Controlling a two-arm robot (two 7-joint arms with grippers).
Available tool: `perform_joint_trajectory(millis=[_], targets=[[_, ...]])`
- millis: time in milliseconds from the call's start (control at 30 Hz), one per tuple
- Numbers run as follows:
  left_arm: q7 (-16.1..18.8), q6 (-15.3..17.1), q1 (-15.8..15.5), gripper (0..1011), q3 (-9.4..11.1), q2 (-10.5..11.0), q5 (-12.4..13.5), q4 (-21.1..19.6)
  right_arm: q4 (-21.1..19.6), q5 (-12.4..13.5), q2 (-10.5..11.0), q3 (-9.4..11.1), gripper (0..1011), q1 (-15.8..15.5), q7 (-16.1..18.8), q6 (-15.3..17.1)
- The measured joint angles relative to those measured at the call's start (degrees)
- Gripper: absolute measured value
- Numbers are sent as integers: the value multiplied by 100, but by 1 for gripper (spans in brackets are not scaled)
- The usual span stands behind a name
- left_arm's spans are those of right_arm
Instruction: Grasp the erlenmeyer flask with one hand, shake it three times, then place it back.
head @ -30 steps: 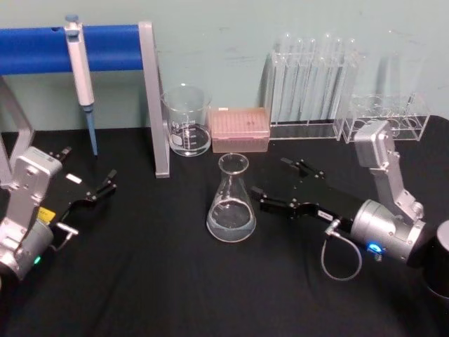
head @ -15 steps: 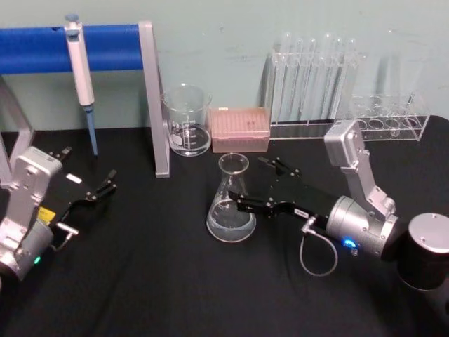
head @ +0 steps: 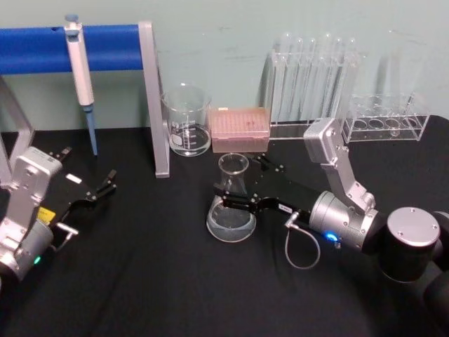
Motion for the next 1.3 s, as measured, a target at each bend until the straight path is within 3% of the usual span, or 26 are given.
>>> perform_joint_trajectory(millis=[567,900,1133,1300], targets=[[0,0,0,1001,0,0,0,0,184,-207,-213,-42,1003,111,-93,-101],[0,0,0,1001,0,0,0,0,184,-206,-209,-41,1003,109,-92,-102],[0,0,0,1001,0,0,0,0,183,-192,-205,-38,859,107,-81,-98],[0,0,0,1001,0,0,0,0,181,-182,-203,-37,686,107,-74,-96]])
